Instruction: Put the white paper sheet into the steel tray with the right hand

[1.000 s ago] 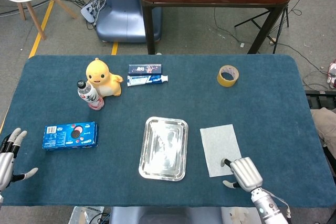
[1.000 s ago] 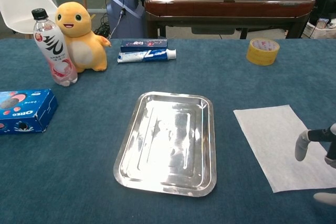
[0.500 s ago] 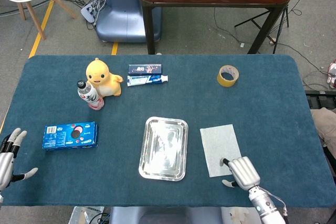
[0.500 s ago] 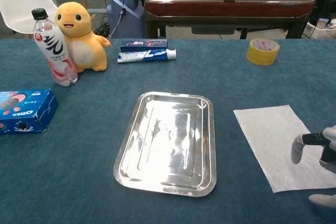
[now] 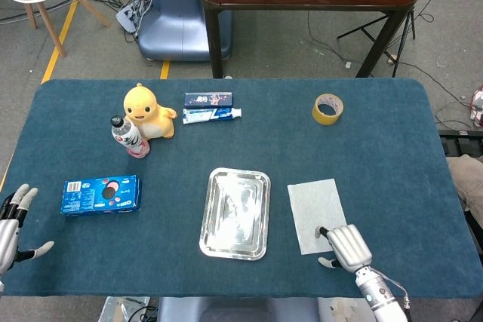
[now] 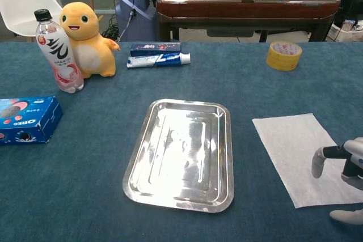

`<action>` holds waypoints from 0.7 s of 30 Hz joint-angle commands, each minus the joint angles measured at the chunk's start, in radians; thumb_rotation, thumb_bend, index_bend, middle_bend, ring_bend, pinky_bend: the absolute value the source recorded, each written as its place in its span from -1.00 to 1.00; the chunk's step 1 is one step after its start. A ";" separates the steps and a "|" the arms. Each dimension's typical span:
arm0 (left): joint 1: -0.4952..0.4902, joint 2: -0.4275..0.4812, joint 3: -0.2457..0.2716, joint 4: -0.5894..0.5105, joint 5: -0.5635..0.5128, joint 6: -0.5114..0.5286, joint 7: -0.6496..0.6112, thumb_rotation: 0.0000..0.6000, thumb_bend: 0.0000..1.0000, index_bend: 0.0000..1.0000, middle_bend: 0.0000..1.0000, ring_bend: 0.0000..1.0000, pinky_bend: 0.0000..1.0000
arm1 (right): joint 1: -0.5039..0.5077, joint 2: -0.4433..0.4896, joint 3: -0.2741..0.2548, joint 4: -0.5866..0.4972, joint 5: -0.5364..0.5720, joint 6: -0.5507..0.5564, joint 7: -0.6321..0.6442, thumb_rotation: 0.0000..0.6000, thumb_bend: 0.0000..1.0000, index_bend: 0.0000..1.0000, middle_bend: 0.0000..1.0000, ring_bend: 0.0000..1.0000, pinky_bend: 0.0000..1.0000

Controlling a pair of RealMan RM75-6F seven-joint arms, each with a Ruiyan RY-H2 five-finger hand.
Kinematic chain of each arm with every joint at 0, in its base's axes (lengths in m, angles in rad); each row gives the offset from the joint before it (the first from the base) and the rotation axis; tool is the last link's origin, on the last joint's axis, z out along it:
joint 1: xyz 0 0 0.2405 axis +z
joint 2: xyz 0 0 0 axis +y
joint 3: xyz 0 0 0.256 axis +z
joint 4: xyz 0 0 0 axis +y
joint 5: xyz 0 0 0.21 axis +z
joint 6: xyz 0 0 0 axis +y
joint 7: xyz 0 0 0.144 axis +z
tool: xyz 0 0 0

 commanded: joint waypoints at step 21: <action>0.004 0.006 0.000 -0.008 0.004 0.006 -0.002 1.00 -0.86 -0.99 -0.98 -0.96 -0.18 | 0.005 -0.039 0.016 0.052 0.019 0.002 0.005 1.00 -1.00 -0.10 1.00 1.00 1.00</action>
